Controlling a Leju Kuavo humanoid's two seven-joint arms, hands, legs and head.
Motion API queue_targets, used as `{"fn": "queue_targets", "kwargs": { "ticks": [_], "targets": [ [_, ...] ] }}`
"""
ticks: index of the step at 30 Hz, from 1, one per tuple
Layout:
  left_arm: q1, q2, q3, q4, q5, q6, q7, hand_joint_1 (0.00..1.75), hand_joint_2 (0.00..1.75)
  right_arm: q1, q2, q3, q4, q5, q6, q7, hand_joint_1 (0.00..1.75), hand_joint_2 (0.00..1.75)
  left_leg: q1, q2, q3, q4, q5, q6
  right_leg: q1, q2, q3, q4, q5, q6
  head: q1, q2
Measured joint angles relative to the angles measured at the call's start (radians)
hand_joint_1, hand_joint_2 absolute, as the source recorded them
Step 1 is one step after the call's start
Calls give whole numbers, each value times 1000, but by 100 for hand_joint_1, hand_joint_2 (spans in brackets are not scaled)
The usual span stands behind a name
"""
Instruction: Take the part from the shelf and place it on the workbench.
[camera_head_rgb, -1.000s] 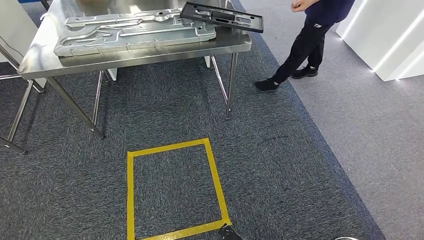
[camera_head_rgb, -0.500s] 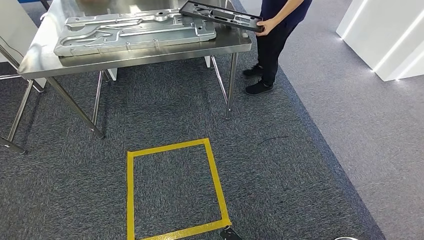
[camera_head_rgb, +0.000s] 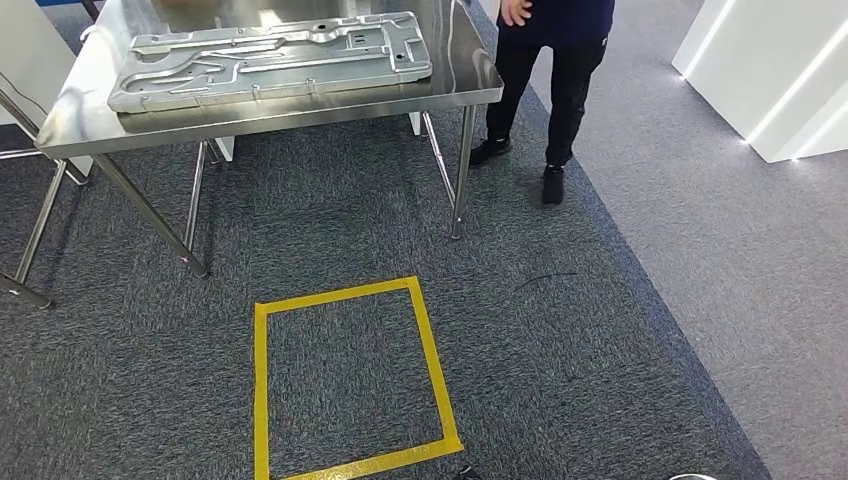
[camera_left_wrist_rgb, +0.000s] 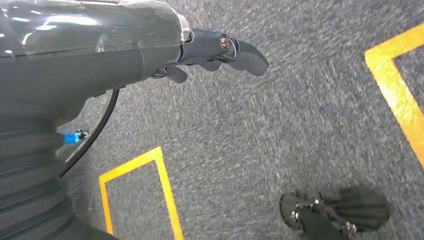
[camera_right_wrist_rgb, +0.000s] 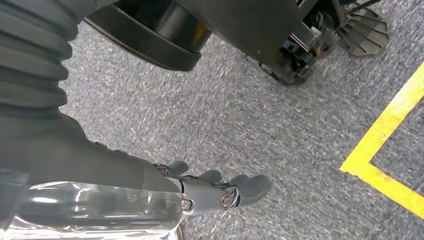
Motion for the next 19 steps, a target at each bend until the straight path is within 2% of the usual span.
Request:
{"fn": "queue_targets", "kwargs": {
  "ticks": [12, 19],
  "targets": [
    [-1, 0, -4, 0, -26, -27, 11, 0, 175, 1, -8, 0, 0, -2, -15, 3, 0, 175, 0, 0, 0, 0, 0, 0, 0, 0, 0, 0, 0, 0, 0, 0],
    [-2, 0, -7, 0, -11, -21, -23, 0, 175, 1, -11, -1, 0, -4, -18, 7, 0, 175, 0, 0, 0, 0, 0, 0, 0, 0, 0, 0, 0, 0, 0, 0]
  ]
}}
